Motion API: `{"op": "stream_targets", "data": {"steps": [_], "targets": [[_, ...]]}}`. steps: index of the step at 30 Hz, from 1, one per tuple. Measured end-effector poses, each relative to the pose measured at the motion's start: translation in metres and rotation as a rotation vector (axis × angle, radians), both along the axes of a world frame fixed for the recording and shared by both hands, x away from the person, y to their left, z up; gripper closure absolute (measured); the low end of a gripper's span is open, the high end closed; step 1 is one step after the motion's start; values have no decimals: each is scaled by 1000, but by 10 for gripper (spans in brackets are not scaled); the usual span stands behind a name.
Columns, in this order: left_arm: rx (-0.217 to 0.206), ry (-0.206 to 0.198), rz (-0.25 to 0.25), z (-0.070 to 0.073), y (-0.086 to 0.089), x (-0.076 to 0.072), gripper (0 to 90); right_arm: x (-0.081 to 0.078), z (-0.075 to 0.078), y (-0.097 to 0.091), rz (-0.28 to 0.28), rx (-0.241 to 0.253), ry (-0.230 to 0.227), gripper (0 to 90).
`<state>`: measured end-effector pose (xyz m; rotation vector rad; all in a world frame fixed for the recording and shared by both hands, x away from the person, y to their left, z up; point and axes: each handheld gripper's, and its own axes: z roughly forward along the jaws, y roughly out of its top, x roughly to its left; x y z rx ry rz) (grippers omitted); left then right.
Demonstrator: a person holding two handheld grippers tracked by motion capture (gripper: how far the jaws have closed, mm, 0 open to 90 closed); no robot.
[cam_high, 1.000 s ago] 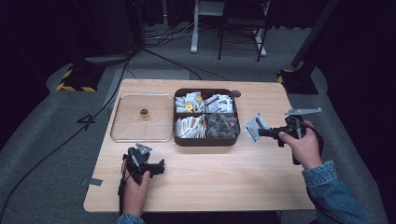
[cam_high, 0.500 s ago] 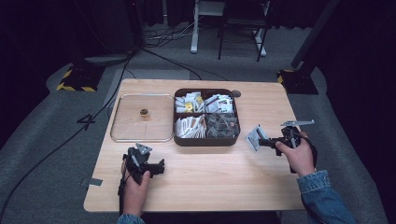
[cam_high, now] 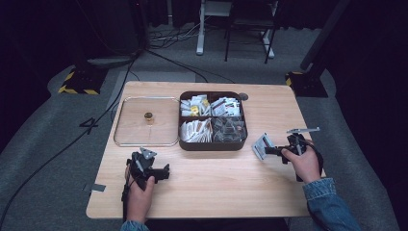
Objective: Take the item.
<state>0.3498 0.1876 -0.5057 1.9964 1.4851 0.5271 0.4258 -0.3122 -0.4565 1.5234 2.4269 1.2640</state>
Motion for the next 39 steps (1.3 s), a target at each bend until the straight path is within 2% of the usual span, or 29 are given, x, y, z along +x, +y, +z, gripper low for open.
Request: {"op": "stream_targets", "data": {"steps": [7, 9, 10, 12, 16, 18, 21, 30, 33, 34, 35, 39], "targets": [[0, 0, 0, 0, 0, 0, 1, 2, -4, -1, -16, -25, 23, 832], [0, 0, 0, 0, 0, 0, 1, 2, -4, -2, -24, -34, 24, 807], [0, 0, 0, 0, 0, 0, 1, 3, -5, -3, -40, -52, 9, 745], [0, 0, 0, 0, 0, 0, 1, 3, -6, -4, -51, -61, -1, 713], [0, 0, 0, 0, 0, 0, 1, 5, -7, -6, -83, -107, -64, 489], [0, 0, 0, 0, 0, 0, 1, 6, -8, -9, -97, -137, -94, 441], [0, 0, 0, 0, 0, 0, 1, 9, -11, -16, -120, -177, -126, 414], [0, 0, 0, 0, 0, 0, 1, 7, -5, -22, -135, -150, -157, 407], [0, 0, 0, 0, 0, 0, 1, 4, -1, -20, -121, -138, -180, 410], [1, -2, 0, 0, 0, 0, 1, 1, 5, -18, -109, -122, -215, 412], [2, -1, 0, 0, 0, 0, 1, 1, 5, -18, -109, -122, -215, 412], [4, -1, -5, 0, 0, -1, 2, -8, 20, -11, -55, -86, -261, 413]]}}
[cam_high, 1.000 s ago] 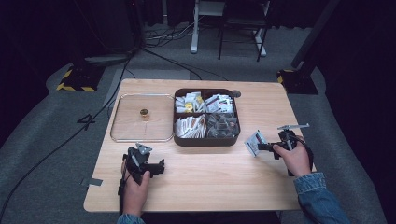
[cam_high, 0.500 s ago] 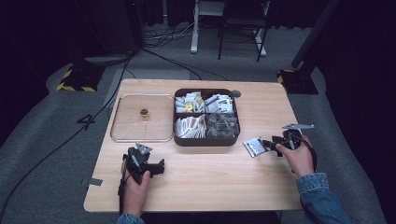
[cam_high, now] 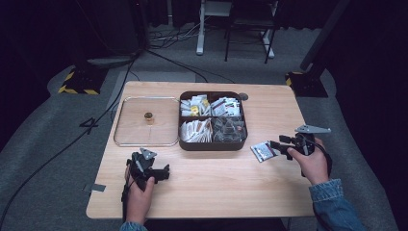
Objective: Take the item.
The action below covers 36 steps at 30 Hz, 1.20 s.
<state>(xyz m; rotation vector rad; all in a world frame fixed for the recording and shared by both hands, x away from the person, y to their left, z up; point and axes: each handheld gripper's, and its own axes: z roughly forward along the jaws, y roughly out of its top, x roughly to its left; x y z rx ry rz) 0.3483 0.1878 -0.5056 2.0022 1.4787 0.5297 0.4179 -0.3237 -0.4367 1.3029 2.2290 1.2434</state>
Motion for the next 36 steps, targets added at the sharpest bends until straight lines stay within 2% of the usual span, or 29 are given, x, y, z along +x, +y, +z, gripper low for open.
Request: {"op": "stream_targets", "data": {"steps": [3, 4, 14, 19, 24, 28, 35, 36], "targets": [[-1, 0, -4, 0, 0, -1, 2, -7, 8, 9, 58, 8, -2, 419], [-1, 1, -3, 0, 0, -1, 2, -13, 13, 17, 102, 8, -1, 425], [-2, 1, -4, 0, 0, -1, 1, -35, 31, 39, 208, -4, -10, 430], [1, -1, -5, 0, 0, 0, 1, -45, 33, 48, 265, -24, -19, 415], [-1, 1, -3, 0, -1, 1, 1, -54, 27, 62, 333, -59, -18, 403], [-1, 2, -3, 0, -1, 1, 1, -61, 18, 72, 370, -62, -30, 403], [-1, 2, -1, 0, -1, 1, 1, -66, -10, 82, 402, -66, -24, 413], [-1, 1, -1, 0, -1, 1, 1, -67, -19, 85, 404, -67, -25, 413]]}}
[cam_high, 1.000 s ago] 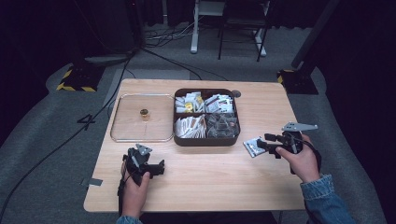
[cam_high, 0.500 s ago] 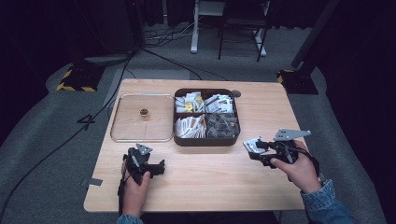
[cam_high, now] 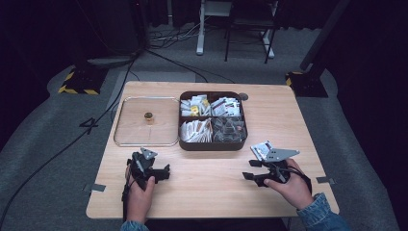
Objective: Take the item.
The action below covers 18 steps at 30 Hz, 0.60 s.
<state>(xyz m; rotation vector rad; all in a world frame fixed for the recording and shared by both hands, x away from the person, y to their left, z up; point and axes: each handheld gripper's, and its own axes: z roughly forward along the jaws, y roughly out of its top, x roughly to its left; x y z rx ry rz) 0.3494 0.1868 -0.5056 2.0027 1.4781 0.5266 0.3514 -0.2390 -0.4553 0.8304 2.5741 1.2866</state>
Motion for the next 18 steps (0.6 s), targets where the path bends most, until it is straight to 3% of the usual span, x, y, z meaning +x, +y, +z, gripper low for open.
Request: {"op": "stream_targets", "data": {"steps": [7, 14, 18], "targets": [[0, 0, 0, 0, 0, 0, 1, -2, -20, 5, 13, -44, 9, 409], [0, 0, 0, 0, 0, 0, 1, -4, -31, 7, 18, -47, 0, 396], [-1, 1, 1, 0, 0, 0, 1, -6, -40, 13, 28, -80, -6, 329]]}}
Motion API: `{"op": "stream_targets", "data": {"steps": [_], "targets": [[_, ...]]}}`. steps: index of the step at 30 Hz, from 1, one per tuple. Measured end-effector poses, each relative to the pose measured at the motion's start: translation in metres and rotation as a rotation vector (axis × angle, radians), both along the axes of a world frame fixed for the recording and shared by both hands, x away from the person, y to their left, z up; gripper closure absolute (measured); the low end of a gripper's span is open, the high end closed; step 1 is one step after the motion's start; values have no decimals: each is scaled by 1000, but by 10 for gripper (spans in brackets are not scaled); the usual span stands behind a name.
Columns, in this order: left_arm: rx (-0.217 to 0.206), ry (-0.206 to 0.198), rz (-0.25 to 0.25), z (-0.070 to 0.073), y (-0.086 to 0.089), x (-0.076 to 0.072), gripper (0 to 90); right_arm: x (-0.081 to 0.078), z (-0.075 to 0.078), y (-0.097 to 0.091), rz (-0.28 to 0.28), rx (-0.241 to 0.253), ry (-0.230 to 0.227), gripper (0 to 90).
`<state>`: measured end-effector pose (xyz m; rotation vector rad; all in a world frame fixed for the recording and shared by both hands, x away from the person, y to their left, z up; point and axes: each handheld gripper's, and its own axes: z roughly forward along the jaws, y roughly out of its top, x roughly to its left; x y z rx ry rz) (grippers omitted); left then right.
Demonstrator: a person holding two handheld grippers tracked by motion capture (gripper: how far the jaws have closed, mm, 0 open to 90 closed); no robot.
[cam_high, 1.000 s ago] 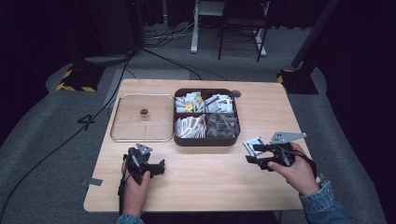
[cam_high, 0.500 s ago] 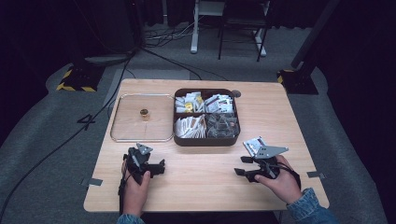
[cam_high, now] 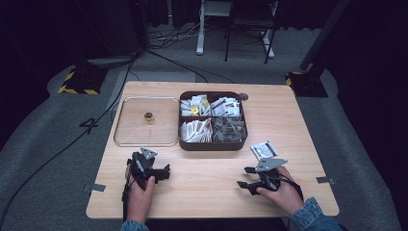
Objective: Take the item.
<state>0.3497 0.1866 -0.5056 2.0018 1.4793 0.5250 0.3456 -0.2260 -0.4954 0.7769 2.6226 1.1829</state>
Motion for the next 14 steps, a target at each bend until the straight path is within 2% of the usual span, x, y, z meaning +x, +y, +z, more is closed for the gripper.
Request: {"op": "stream_targets", "data": {"steps": [4, 6, 7, 11, 14], "targets": [[0, 0, 0, 0, 0, 0, 1, -4, -6, 6, 38, -51, -45, 240], [0, 0, 0, 0, 0, 0, 1, -4, -9, 10, 36, -45, -58, 100], [0, 0, 0, 0, 0, 0, 1, -4, -10, 12, 38, -54, -56, 75], [-1, 0, 3, 0, 0, 0, 1, -5, -11, 16, 32, -70, -47, 10], [-1, -2, 2, 0, 0, 0, 1, -5, -11, 16, 35, -71, -45, 6]]}}
